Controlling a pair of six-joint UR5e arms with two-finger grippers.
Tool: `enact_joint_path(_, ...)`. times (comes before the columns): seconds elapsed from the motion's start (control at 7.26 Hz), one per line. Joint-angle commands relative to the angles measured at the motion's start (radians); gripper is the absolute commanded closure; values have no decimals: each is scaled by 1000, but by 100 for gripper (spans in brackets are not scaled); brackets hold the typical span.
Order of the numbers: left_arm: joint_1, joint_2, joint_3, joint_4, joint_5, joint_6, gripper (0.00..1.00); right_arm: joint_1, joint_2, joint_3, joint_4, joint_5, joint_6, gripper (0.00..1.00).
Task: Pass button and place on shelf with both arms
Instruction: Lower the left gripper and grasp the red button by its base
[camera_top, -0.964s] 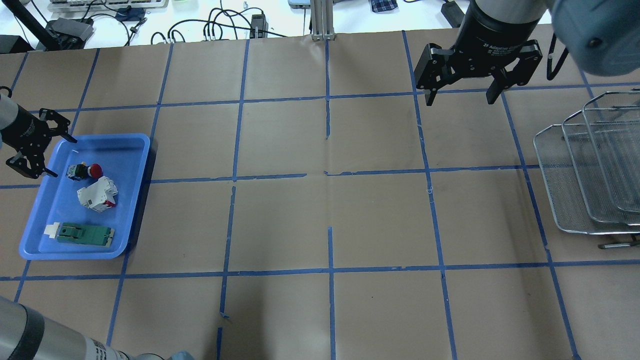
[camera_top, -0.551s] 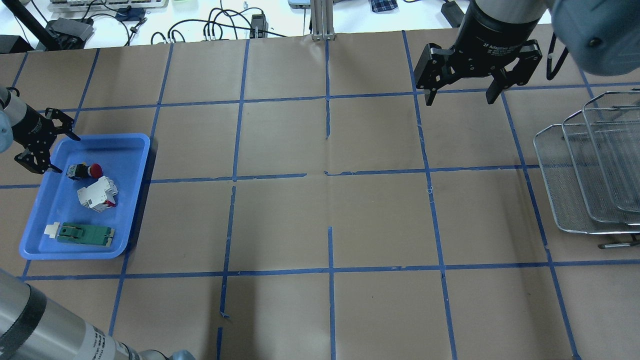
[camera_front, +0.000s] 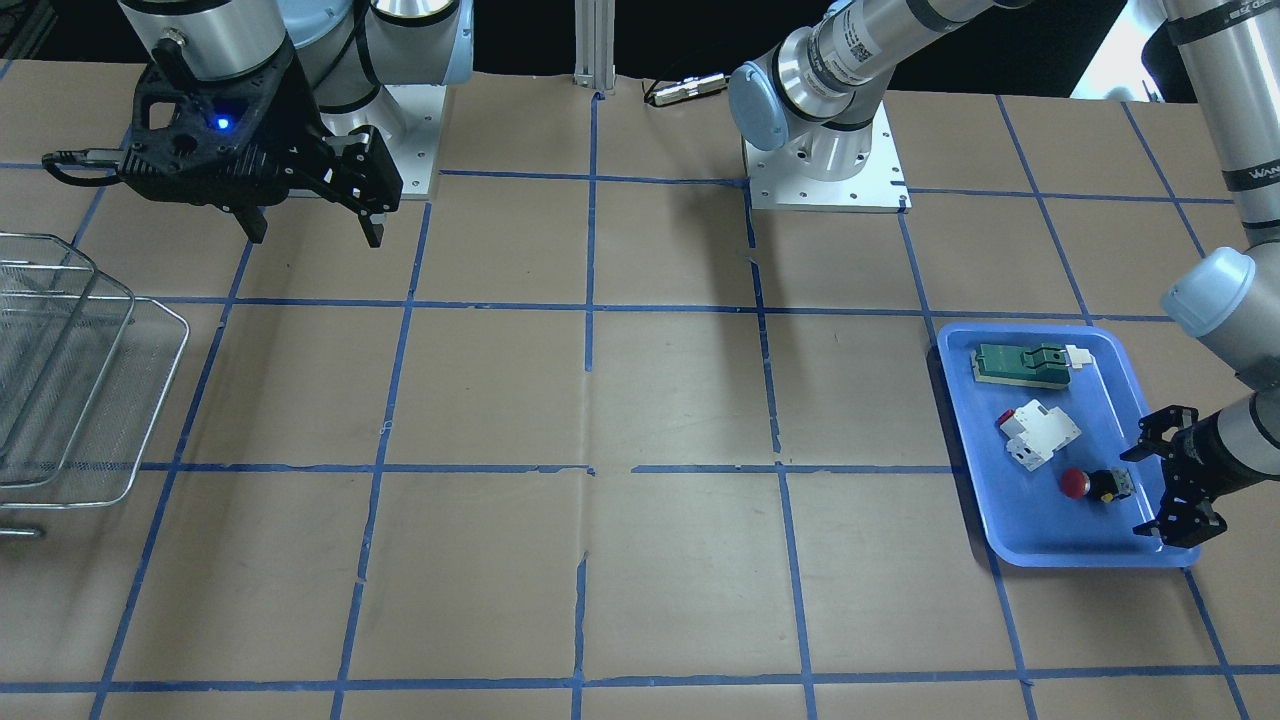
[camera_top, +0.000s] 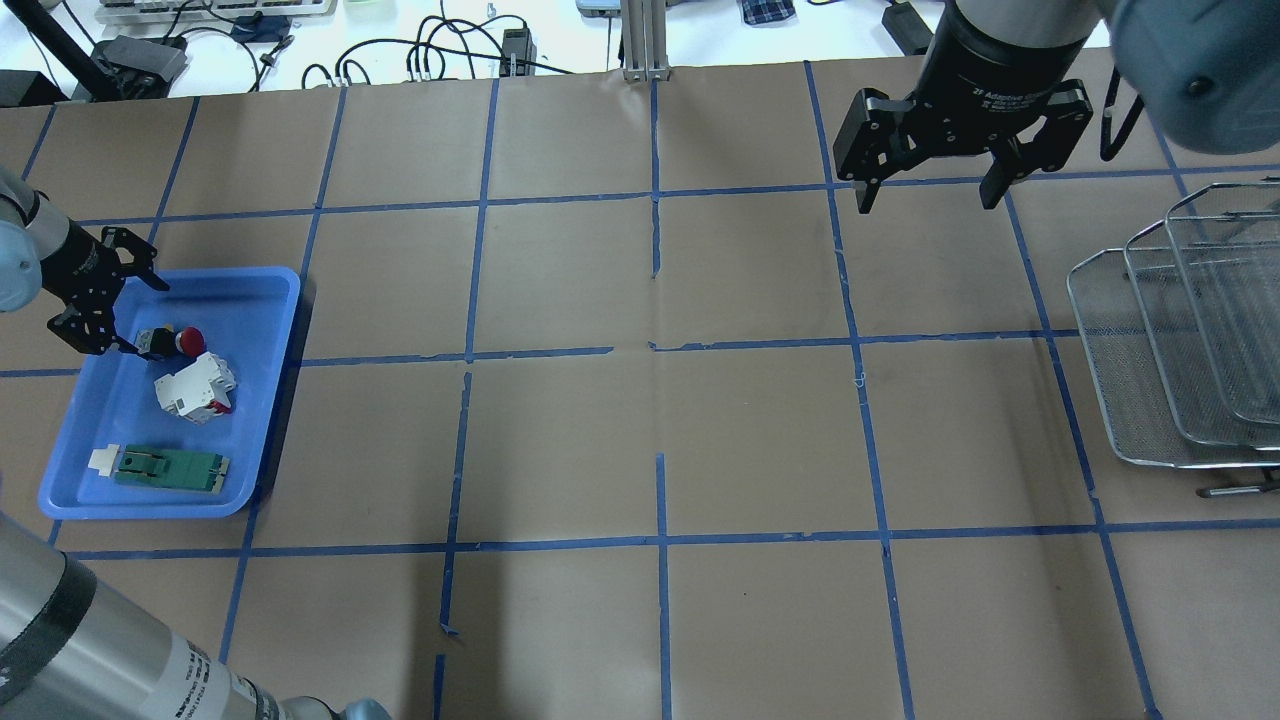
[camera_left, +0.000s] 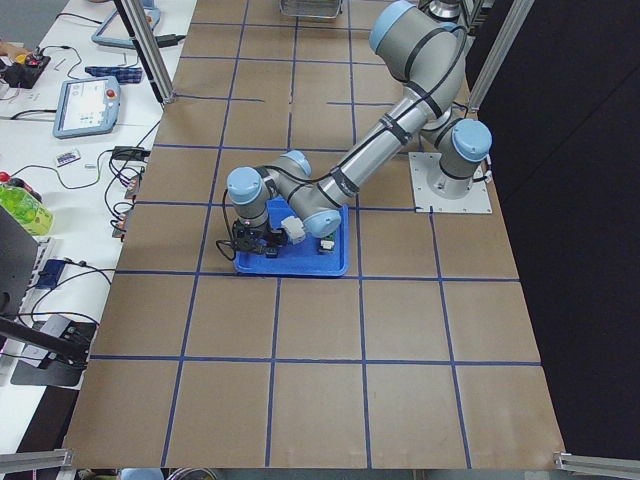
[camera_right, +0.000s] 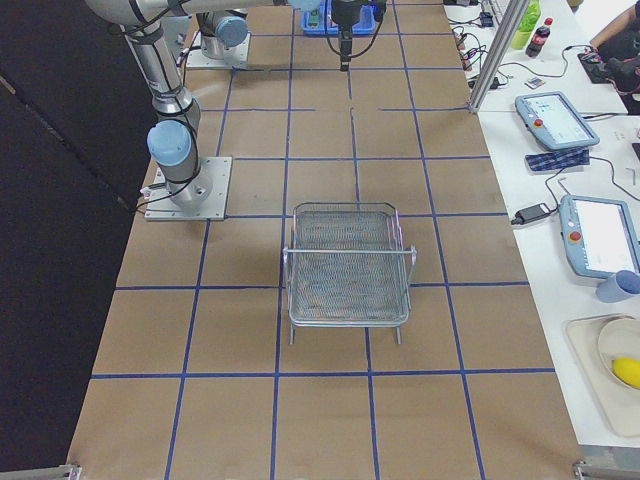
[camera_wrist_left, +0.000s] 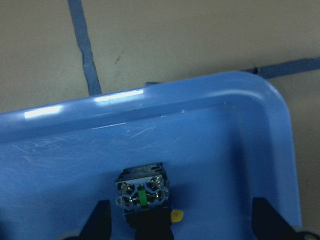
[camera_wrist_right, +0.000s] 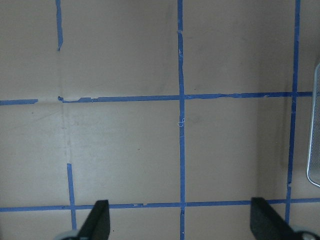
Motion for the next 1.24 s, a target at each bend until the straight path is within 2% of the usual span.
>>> enact_joint_path(0.0,21,-23,0,0,1,-10,0,1,-24,0,5,2,-5,0)
enact_joint_path(0.28,21,-23,-4,-6,2,-11,0,1,-44,5,4,-3,8,0)
enact_joint_path(0.41,21,-23,-4,-9,2,-10,11,1,-44,6,7,-6,-11,0)
enact_joint_path(0.55,21,-23,-3,-6,1,1,23,4,-47,17,8,-3,-18,0)
enact_joint_path(0.69,21,-23,-3,-6,2,6,46,7,-47,14,7,5,-9,0)
enact_joint_path(0.83,22,-23,-3,-8,-2,3,91,7,-47,11,8,8,-10,0)
enact_joint_path(0.96,22,-22,-1,-8,-2,4,100,7,-53,15,37,6,-16,0)
enact_joint_path(1.1,25,-17,-3,-11,-4,10,100,7,-59,17,36,-1,-16,0)
